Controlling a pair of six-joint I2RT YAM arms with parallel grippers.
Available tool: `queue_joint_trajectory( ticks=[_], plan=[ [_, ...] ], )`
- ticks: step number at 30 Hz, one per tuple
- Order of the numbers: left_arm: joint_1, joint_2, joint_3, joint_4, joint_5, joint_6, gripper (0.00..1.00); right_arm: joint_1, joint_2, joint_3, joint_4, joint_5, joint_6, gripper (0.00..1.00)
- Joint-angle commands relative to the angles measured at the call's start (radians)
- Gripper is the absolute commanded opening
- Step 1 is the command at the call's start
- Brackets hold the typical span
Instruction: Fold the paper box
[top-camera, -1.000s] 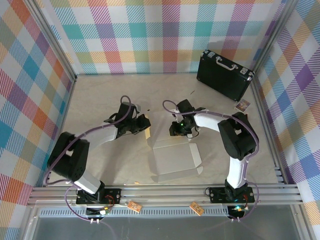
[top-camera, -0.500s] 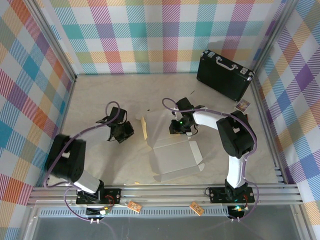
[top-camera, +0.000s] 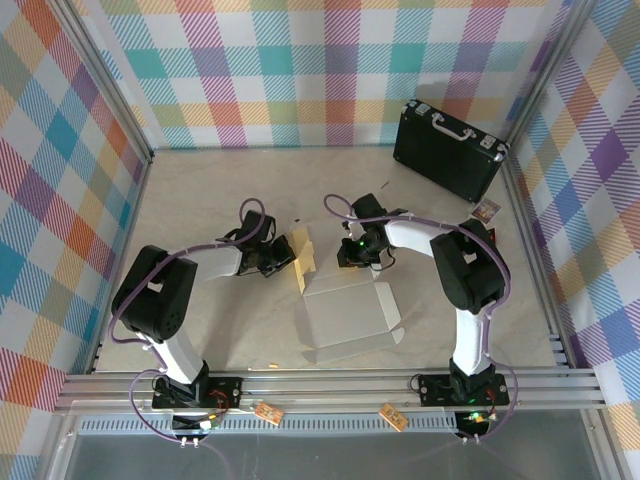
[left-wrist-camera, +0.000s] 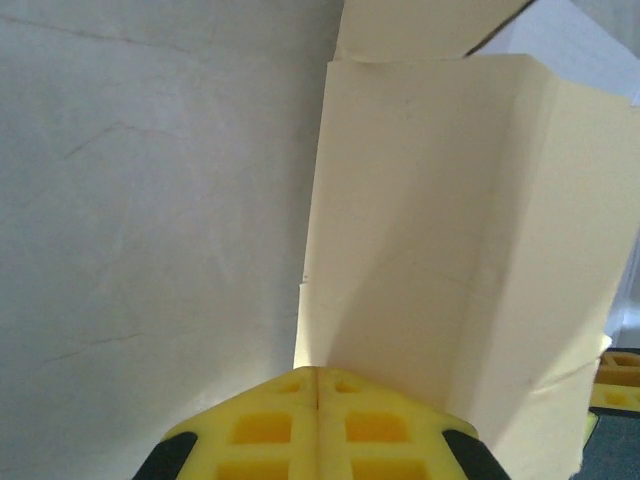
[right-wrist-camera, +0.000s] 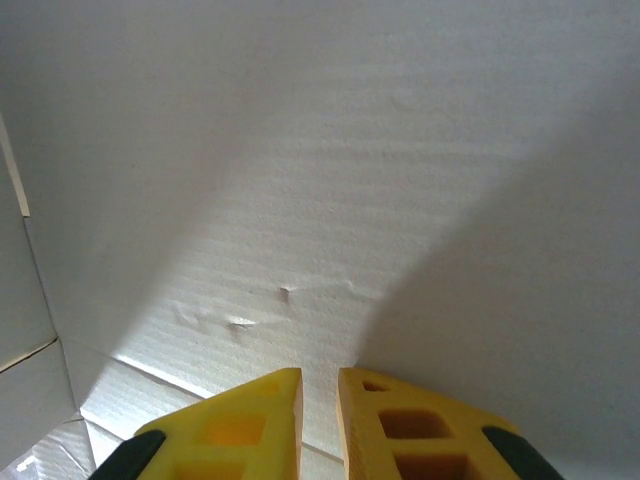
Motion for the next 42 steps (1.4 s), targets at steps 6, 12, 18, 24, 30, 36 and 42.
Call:
queue_joint_trajectory(
  ticks=[6, 12, 18, 24, 30, 36, 42],
  plan=[
    [-0.065, 0.097, 0.105, 0.054, 0.065, 0.026, 0.00, 0.022, 0.078, -0.004, -0.047, 0.007, -0.014, 0.18],
    [-0.110, 0.224, 0.200, -0.041, 0.038, 0.088, 0.00, 0.031, 0.090, 0.004, -0.053, 0.005, -0.016, 0.18],
    [-0.172, 0.299, 0.321, -0.302, -0.099, 0.213, 0.00, 0.040, 0.096, 0.013, -0.059, 0.007, -0.018, 0.18],
    [-0.183, 0.210, 0.301, -0.349, -0.162, 0.236, 0.00, 0.041, 0.096, 0.013, -0.060, 0.011, -0.017, 0.18],
    [-0.177, 0.147, 0.323, -0.386, -0.181, 0.234, 0.00, 0.041, 0.091, 0.012, -0.062, 0.016, -0.018, 0.18],
    [-0.165, 0.102, 0.292, -0.321, -0.124, 0.212, 0.00, 0.042, 0.089, 0.012, -0.062, 0.016, -0.018, 0.18],
    [-0.165, 0.153, 0.293, -0.294, -0.055, 0.210, 0.00, 0.040, 0.086, 0.012, -0.062, 0.014, -0.017, 0.18]
  ],
)
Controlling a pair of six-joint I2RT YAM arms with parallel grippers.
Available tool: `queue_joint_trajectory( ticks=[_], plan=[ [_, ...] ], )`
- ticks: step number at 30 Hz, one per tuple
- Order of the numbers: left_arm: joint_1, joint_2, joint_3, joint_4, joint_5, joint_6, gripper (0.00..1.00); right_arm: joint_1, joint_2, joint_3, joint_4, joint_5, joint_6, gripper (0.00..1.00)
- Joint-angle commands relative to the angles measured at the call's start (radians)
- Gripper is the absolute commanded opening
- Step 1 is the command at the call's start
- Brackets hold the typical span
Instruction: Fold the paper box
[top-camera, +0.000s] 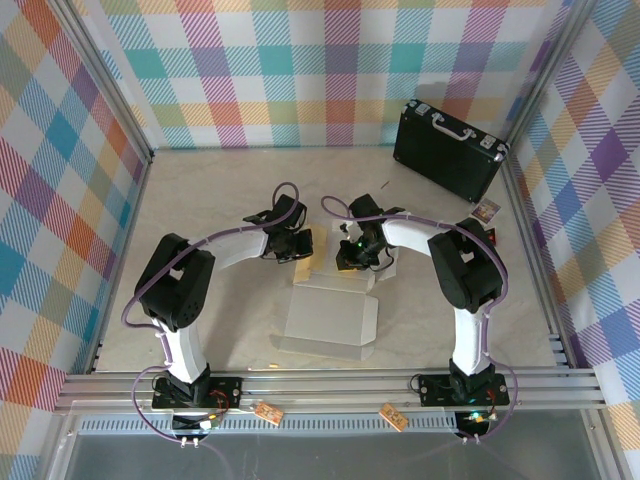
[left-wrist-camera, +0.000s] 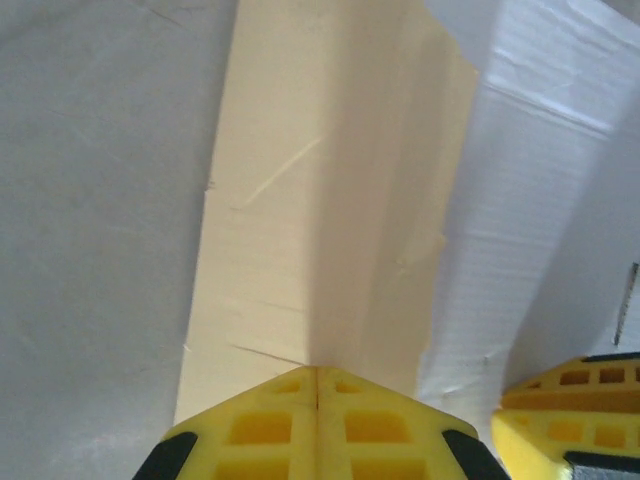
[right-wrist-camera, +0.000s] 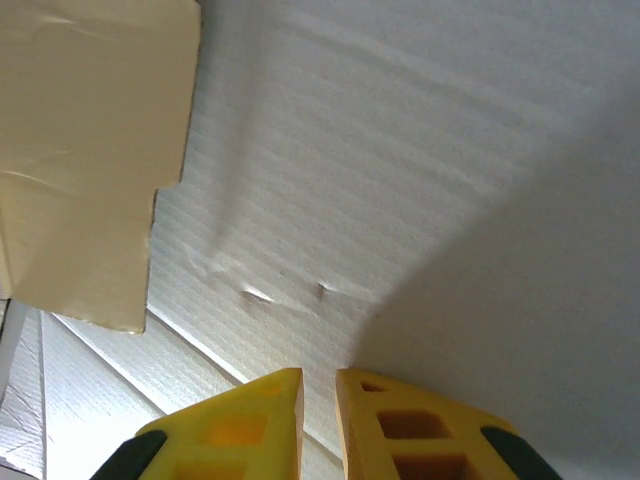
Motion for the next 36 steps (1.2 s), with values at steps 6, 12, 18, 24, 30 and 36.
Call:
queue_joint_trajectory(
  ticks=[6, 12, 18, 24, 30, 36],
  plan=[
    [-0.028, 0.157, -0.016, 0.001, 0.078, -0.012, 0.00, 0.027, 0.063, -0.021, 0.012, 0.026, -0.005, 0.19],
    [-0.017, 0.231, -0.043, -0.009, 0.038, -0.033, 0.00, 0.026, 0.016, -0.045, 0.053, 0.026, -0.001, 0.22],
    [-0.002, 0.217, -0.081, -0.035, -0.002, -0.027, 0.00, 0.016, -0.174, -0.116, 0.118, 0.045, -0.006, 0.41],
    [0.002, 0.204, -0.106, -0.023, 0.009, -0.031, 0.00, -0.141, -0.396, -0.229, 0.055, 0.218, 0.041, 0.58],
    [0.002, 0.199, -0.103, -0.018, 0.023, -0.038, 0.00, -0.289, -0.455, -0.349, 0.058, 0.294, 0.085, 0.65],
    [0.003, 0.200, -0.114, -0.007, 0.027, -0.037, 0.00, -0.295, -0.309, -0.296, 0.099, 0.148, 0.085, 0.66]
  ],
)
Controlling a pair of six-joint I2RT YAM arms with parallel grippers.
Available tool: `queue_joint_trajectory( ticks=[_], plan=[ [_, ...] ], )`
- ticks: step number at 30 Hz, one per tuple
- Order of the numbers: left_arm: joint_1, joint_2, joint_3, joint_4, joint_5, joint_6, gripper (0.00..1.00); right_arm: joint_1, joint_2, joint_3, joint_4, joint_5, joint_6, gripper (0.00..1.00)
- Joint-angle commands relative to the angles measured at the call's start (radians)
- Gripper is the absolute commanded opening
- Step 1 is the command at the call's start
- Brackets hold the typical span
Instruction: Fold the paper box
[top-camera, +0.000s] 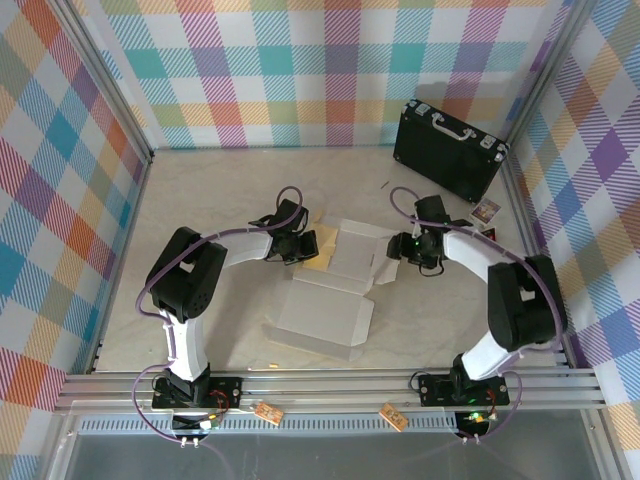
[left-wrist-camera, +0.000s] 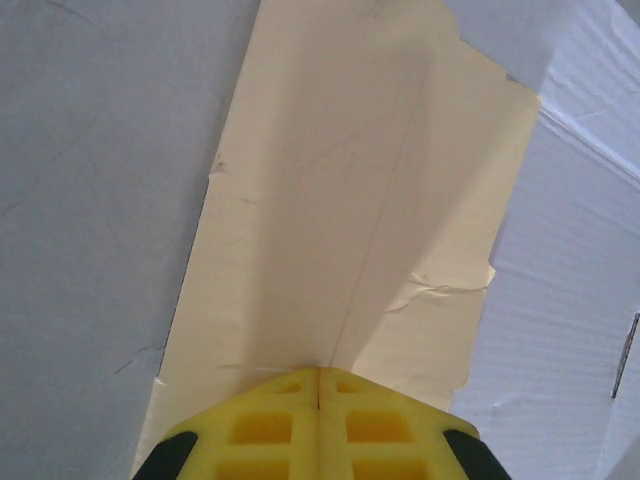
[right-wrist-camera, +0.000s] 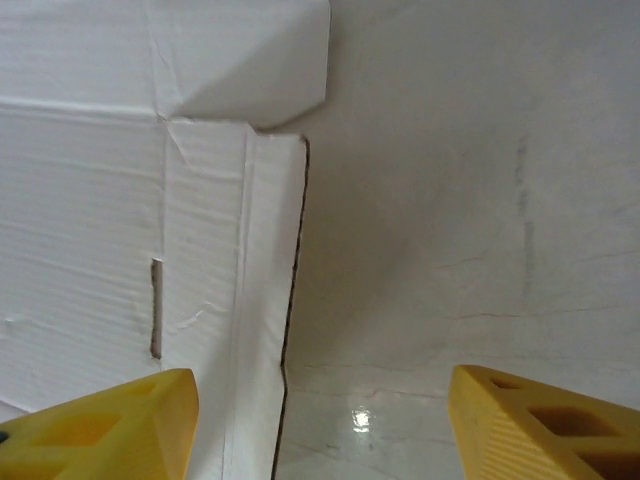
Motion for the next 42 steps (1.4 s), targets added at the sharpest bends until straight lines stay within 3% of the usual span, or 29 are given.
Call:
queue_joint_trajectory(
  ticks=[1, 3, 9, 14, 22, 31, 36, 42],
  plan=[
    [-0.006, 0.108, -0.084, -0.166, -0.026, -0.006, 0.00, 0.011, 0.075, 0.044, 0.037, -0.150, 0.012, 0.65],
    [-0.005, 0.108, -0.087, -0.161, -0.027, -0.007, 0.00, 0.033, 0.082, 0.054, 0.080, -0.230, 0.012, 0.62],
    [-0.006, 0.111, -0.092, -0.150, -0.023, -0.007, 0.00, 0.154, 0.037, 0.116, 0.098, -0.278, -0.051, 0.58],
    [-0.006, 0.117, -0.084, -0.149, -0.015, -0.007, 0.00, 0.187, 0.088, 0.129, 0.156, -0.354, -0.045, 0.59],
    [-0.006, 0.115, -0.086, -0.151, -0.015, -0.005, 0.00, 0.202, 0.299, 0.193, 0.092, -0.306, -0.008, 0.58],
    [-0.006, 0.097, -0.087, -0.151, -0.006, -0.006, 0.00, 0.202, 0.398, 0.174, 0.087, -0.299, 0.053, 0.56],
    [-0.006, 0.087, -0.090, -0.156, -0.011, -0.003, 0.00, 0.202, 0.361, 0.153, 0.133, -0.324, 0.054, 0.55],
    [-0.006, 0.085, -0.092, -0.161, -0.013, -0.002, 0.00, 0.200, 0.172, 0.142, 0.140, -0.329, -0.011, 0.60]
  ],
)
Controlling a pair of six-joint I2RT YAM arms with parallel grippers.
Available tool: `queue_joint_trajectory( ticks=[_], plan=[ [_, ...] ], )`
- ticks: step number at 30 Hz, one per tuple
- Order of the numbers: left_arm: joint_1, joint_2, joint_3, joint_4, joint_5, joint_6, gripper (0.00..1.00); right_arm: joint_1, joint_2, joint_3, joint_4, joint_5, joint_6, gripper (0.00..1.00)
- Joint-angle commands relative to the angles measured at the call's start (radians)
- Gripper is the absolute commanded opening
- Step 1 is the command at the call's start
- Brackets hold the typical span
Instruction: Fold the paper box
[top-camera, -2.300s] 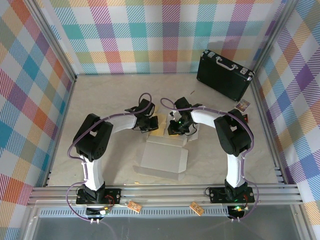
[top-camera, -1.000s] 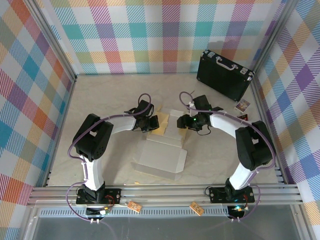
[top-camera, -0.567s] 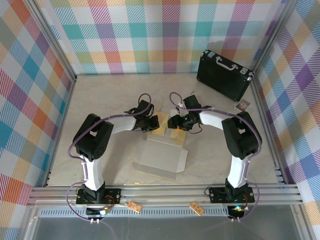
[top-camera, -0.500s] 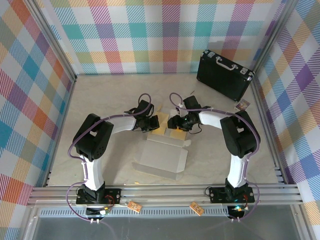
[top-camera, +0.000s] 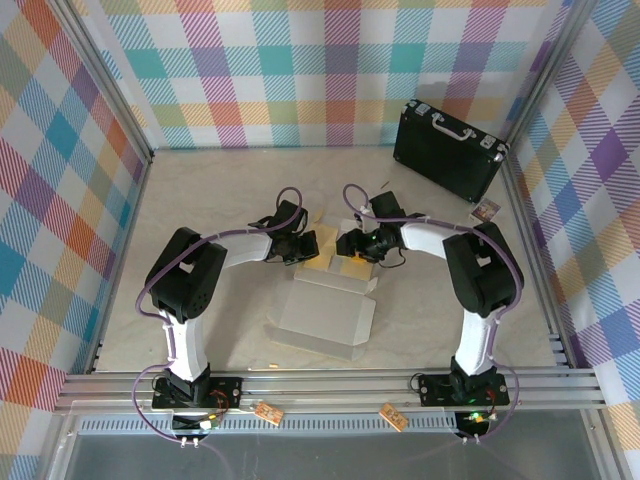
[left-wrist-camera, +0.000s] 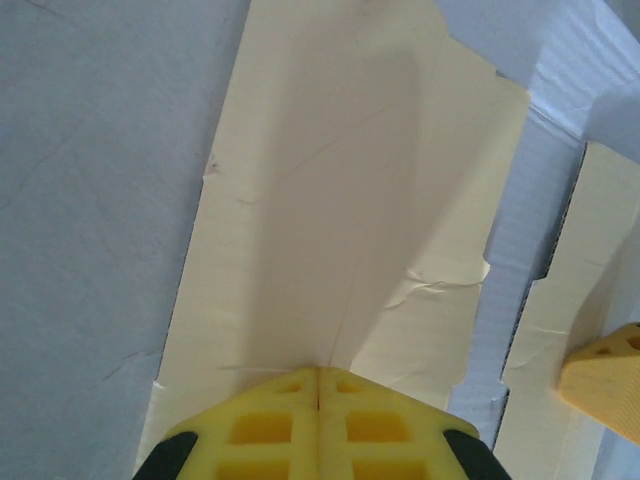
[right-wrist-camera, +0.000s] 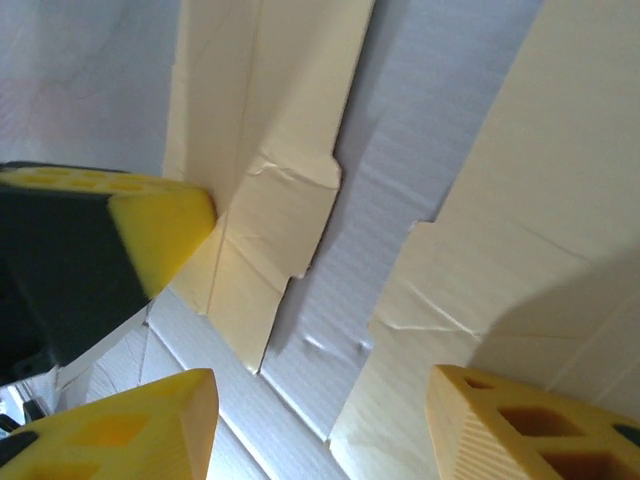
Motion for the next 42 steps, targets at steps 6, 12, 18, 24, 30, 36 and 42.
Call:
queue_joint_trajectory(
  ticks=[6, 12, 18, 24, 30, 36, 42],
  plan=[
    [-0.007, 0.086, -0.072, -0.200, -0.026, 0.002, 0.00, -0.078, -0.278, -0.111, -0.084, 0.094, -0.039, 0.65],
    [-0.007, 0.087, -0.069, -0.202, -0.024, 0.002, 0.00, -0.215, -0.266, -0.215, -0.036, 0.047, 0.030, 0.58],
    [-0.007, 0.087, -0.068, -0.201, -0.022, 0.003, 0.00, -0.209, -0.120, -0.182, 0.045, -0.095, 0.054, 0.38],
    [-0.007, 0.087, -0.068, -0.203, -0.017, 0.005, 0.00, -0.142, -0.024, -0.087, -0.004, -0.084, 0.026, 0.31],
    [-0.010, 0.095, -0.064, -0.203, -0.011, 0.008, 0.00, -0.096, 0.060, -0.014, -0.101, 0.022, 0.015, 0.35],
    [-0.018, 0.118, -0.054, -0.203, -0.005, 0.010, 0.00, -0.062, 0.100, 0.010, -0.068, -0.050, 0.028, 0.36],
    [-0.025, 0.130, -0.048, -0.205, -0.004, 0.010, 0.00, -0.042, 0.082, 0.062, -0.171, 0.044, -0.010, 0.34]
  ],
)
